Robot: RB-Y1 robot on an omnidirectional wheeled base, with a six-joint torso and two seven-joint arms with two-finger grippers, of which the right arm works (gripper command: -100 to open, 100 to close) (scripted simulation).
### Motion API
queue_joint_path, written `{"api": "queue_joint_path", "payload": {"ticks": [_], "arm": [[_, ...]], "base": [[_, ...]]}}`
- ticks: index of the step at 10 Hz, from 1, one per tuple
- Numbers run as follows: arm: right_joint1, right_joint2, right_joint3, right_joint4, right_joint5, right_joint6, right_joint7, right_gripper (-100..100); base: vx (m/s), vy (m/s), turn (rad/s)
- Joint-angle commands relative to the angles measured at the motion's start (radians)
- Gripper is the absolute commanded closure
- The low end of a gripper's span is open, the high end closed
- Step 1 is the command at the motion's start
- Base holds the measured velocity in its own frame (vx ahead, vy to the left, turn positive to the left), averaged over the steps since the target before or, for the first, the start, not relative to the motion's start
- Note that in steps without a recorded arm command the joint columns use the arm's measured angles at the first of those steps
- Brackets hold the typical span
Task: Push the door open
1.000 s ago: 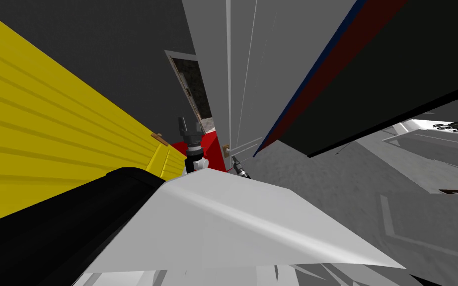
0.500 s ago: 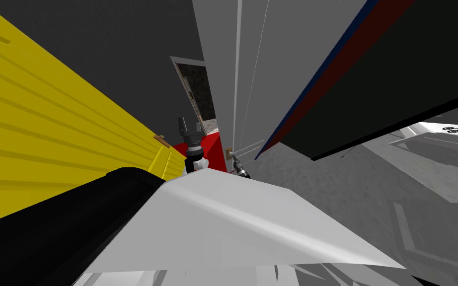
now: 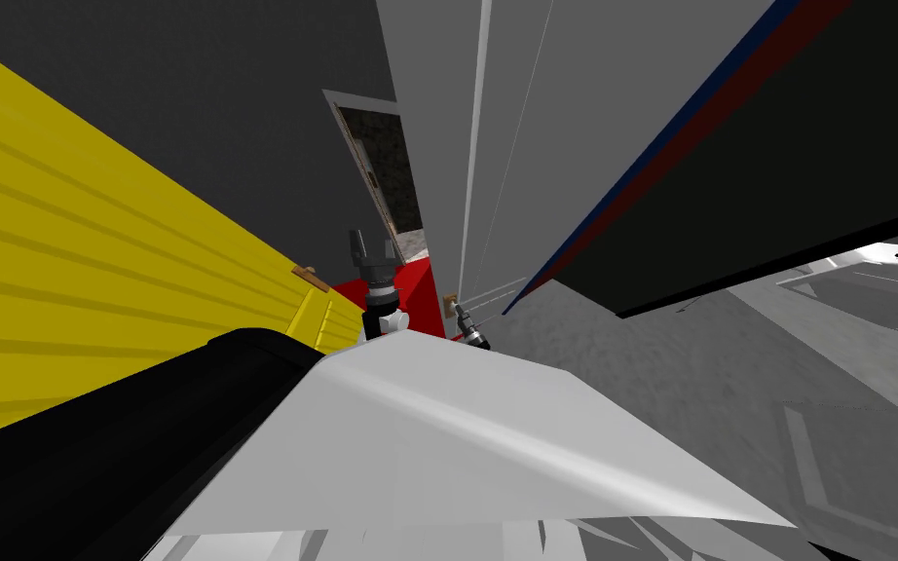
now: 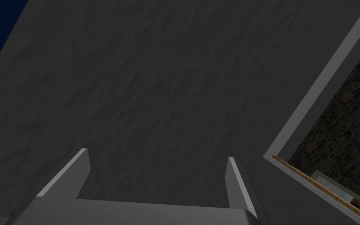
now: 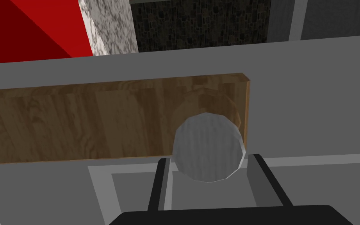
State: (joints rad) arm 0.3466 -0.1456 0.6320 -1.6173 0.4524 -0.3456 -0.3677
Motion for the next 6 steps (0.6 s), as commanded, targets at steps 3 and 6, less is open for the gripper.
{"api": "queue_joint_path", "payload": {"ticks": [3,6], "arm": [[0.002,-0.002,0.001,0.001,0.000,0.000,0.000,100],[-0.003,0.002,-0.018,0.011,-0.005,0.006,0.006,100]], "base": [[-0.014,-0.012,-0.004],[0.034,0.071,-0.035]]}}
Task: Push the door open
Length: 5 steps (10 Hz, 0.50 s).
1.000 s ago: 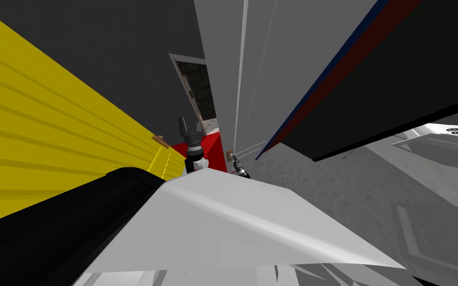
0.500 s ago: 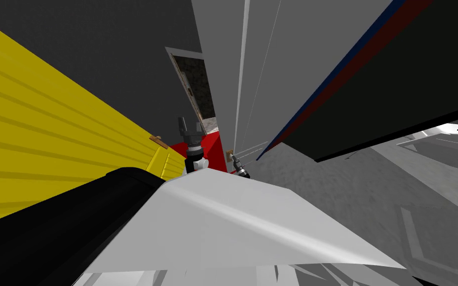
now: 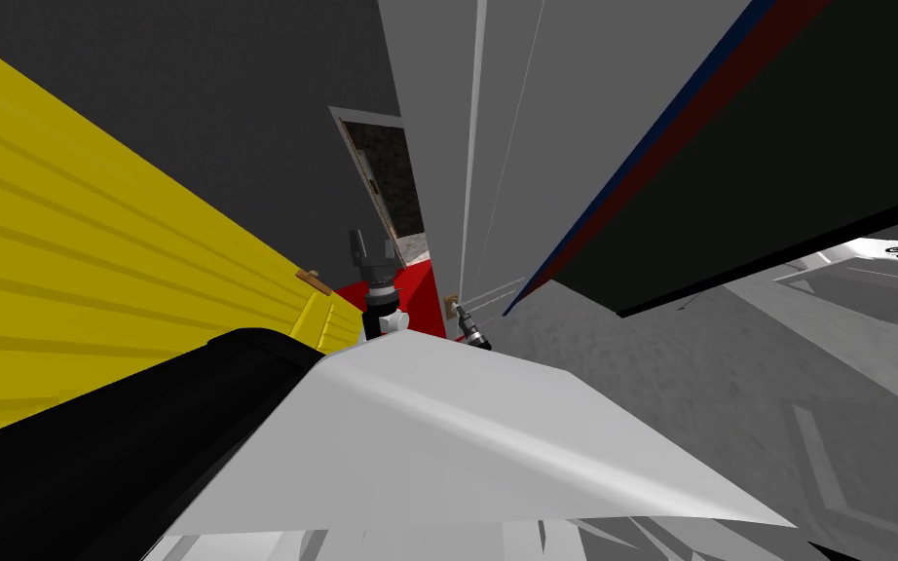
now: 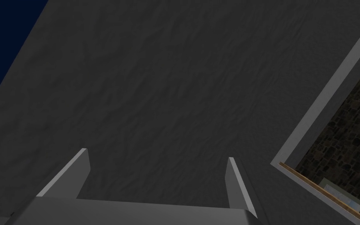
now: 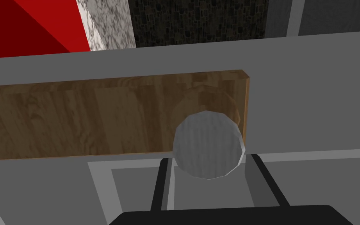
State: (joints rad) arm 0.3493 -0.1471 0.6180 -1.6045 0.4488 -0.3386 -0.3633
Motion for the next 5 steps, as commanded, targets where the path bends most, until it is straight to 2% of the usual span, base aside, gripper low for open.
{"api": "queue_joint_path", "payload": {"ticks": [1,5], "arm": [[-0.010,0.007,-0.014,0.002,-0.005,0.001,0.005,100],[-0.027,0.022,-0.056,0.018,-0.018,0.007,0.018,100]], "base": [[0.098,0.175,-0.054],[0.110,0.161,-0.049]]}}
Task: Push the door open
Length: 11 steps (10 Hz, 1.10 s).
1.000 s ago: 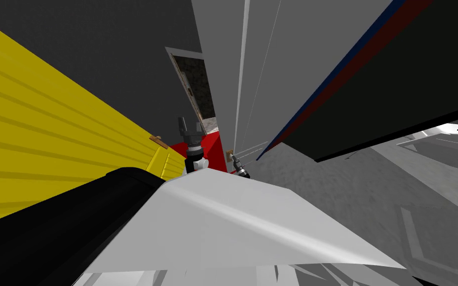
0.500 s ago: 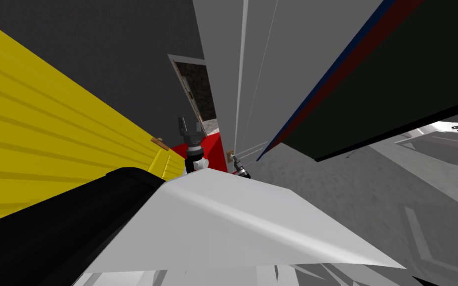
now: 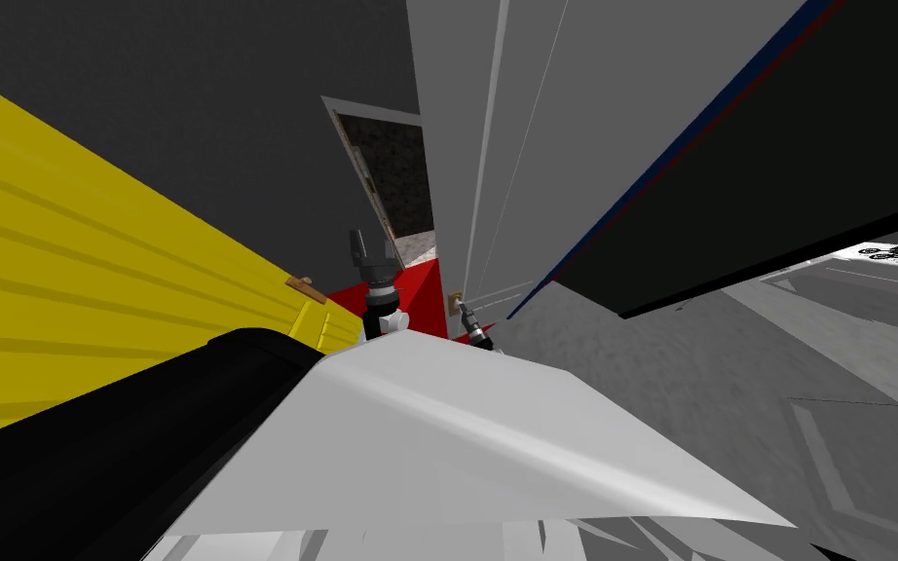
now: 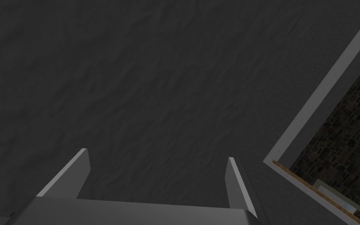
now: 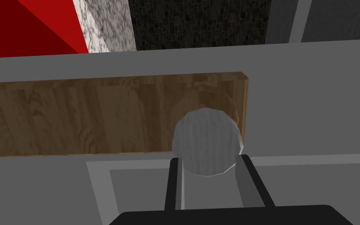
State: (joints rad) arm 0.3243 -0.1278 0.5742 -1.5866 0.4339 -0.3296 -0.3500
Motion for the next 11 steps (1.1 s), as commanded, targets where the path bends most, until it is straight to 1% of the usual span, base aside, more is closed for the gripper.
{"api": "queue_joint_path", "payload": {"ticks": [1,2,3,7,8,9,11], "arm": [[-0.008,0.009,-0.028,0.007,-0.008,0.001,0.010,100],[0.012,0.003,-0.016,-0.012,-0.003,-0.001,0.003,-100],[0.012,0.003,-0.016,-0.012,-0.003,-0.001,0.003,-100],[0.045,0.000,-0.016,-0.042,0.000,-0.005,-0.002,-100],[0.040,0.000,-0.016,-0.038,-0.001,-0.004,-0.001,-100],[0.030,0.006,-0.021,-0.027,-0.004,-0.004,0.002,-100],[0.022,0.012,-0.025,-0.019,-0.007,-0.004,0.005,-100]], "base": [[0.111,0.184,-0.103],[-0.084,0.047,-0.128],[-0.165,-0.049,-0.024],[-0.191,-0.075,-0.064],[-0.099,-0.031,-0.013],[0.051,0.040,0.034],[0.138,0.091,0.016]]}}
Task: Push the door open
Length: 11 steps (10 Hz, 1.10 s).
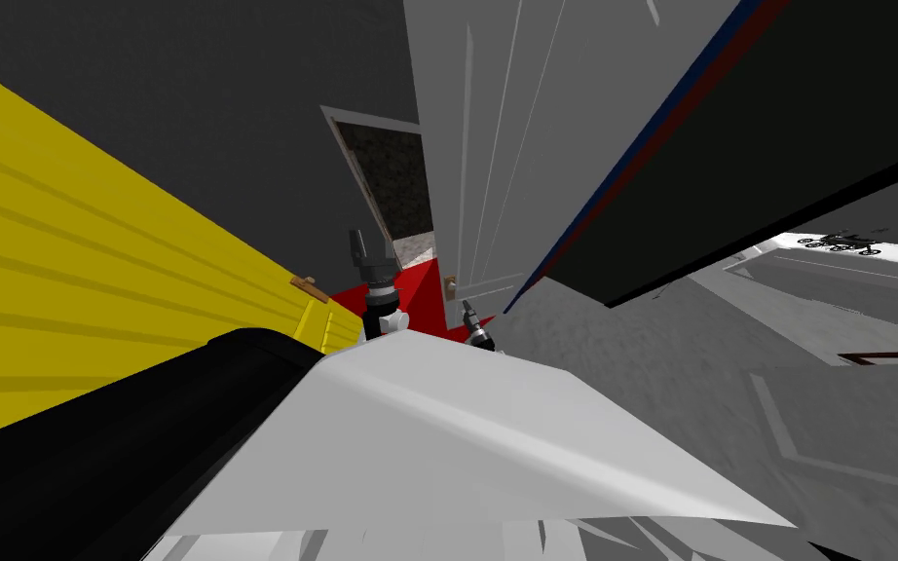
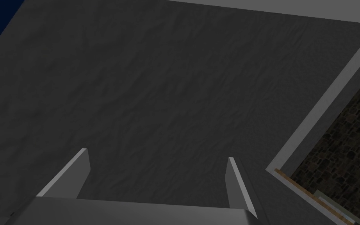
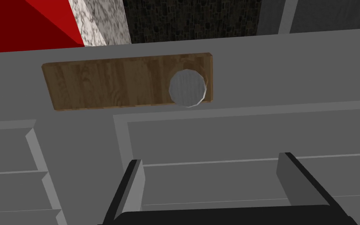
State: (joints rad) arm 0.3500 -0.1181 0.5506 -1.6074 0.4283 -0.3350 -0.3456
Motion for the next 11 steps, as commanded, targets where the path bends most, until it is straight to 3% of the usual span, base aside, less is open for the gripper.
{"api": "queue_joint_path", "payload": {"ticks": [1,7,8,9,11], "arm": [[-0.013,0.009,-0.005,0.012,-0.004,0.001,0.004,-100],[-0.061,0.044,-0.027,0.061,-0.020,0.001,0.020,-100],[-0.057,0.040,-0.026,0.060,-0.019,-0.002,0.019,-100],[-0.057,0.040,-0.026,0.060,-0.019,-0.002,0.019,100],[-0.057,0.040,-0.026,0.060,-0.019,-0.002,0.019,100]], "base": [[0.175,0.125,0.027],[0.181,0.128,0.027],[0.069,0.050,-0.001],[-0.006,-0.006,-0.005],[-0.026,-0.019,0.008]]}}
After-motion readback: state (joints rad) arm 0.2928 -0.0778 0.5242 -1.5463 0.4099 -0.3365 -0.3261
